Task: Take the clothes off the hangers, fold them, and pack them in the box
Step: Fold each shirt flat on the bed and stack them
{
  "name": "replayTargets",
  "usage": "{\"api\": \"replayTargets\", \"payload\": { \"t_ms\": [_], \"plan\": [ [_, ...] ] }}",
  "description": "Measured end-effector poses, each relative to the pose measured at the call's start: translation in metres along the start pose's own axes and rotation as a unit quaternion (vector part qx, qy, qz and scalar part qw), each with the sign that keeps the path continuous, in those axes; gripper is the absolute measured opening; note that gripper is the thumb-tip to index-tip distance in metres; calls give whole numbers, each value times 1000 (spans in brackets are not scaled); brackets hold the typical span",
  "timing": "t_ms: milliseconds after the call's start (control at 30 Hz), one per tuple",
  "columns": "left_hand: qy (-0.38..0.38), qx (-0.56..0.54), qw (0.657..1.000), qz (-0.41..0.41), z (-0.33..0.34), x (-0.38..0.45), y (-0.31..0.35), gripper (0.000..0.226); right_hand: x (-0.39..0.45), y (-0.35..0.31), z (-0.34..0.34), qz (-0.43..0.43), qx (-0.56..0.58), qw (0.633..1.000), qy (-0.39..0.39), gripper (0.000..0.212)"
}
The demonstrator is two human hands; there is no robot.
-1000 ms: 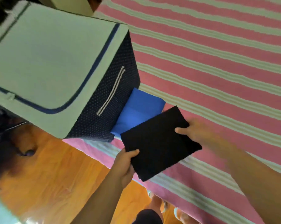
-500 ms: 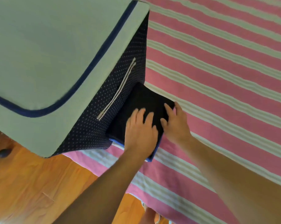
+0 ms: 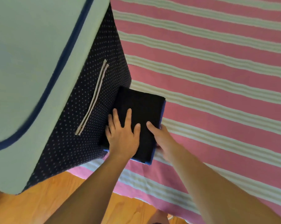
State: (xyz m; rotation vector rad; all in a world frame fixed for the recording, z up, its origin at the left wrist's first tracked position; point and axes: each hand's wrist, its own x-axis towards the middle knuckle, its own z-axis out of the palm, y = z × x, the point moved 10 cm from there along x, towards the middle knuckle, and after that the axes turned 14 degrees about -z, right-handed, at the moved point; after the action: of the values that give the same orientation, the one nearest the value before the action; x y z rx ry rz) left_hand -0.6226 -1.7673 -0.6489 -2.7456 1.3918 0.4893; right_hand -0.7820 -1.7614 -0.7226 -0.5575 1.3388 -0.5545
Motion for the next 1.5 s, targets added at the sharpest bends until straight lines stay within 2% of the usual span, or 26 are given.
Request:
{"api": "replayTargets", "payload": {
  "t_ms": [67,133,233,333,433,500,567,600,700,767,900,967,1067,1200,1300,1500],
  "plan": [
    [-28,-18,999,-25,10,-13,-11,78,8,3,5,-19,63,998,25,70],
    [-53,-18,998,-16,16,-14,-4,79,6,4,6,-21,99,994,48,65],
    [-90,-1,996,5,16,-8,1,79,0,5,7,-35,95,992,68,60],
    [-117,125,985,18,16,-8,-11,82,-4,-7,5,-81,-5,996,47,60],
    [-120,228,966,-3,-8,-17,3,84,-24,-38,-7,-101,-123,987,-16,38],
    [-132,226,965,-13,-28,-34,26,82,-53,-64,-38,-123,-257,958,-25,52],
    [-124,207,970,24,-40,-59,60,80,-93,-83,-84,-133,-341,930,-25,60],
    [-129,197,971,49,-42,-75,82,79,-117,-87,-116,-127,-349,928,-22,59],
    [-250,158,947,125,-33,-157,167,77,-206,-84,-243,-65,-346,935,32,48],
    [-331,140,913,194,-33,-230,233,71,-277,-81,-336,-51,-327,937,108,41],
    [-389,56,857,332,-64,-366,364,54,-421,-56,-507,-50,-230,929,285,10],
    [-399,-7,845,355,-82,-419,420,43,-473,-34,-579,-50,-205,917,338,21],
    [-392,-66,843,362,-95,-480,486,30,-516,-1,-676,-31,-216,898,382,17],
    [-419,-100,853,295,-66,-528,528,21,-510,24,-770,-17,-287,888,358,19],
    [-411,-73,873,253,-42,-552,531,18,-495,32,-807,-11,-331,886,325,28],
    [-382,-86,907,154,-33,-549,506,16,-447,1,-873,-27,-445,839,311,17]
  ]
}}
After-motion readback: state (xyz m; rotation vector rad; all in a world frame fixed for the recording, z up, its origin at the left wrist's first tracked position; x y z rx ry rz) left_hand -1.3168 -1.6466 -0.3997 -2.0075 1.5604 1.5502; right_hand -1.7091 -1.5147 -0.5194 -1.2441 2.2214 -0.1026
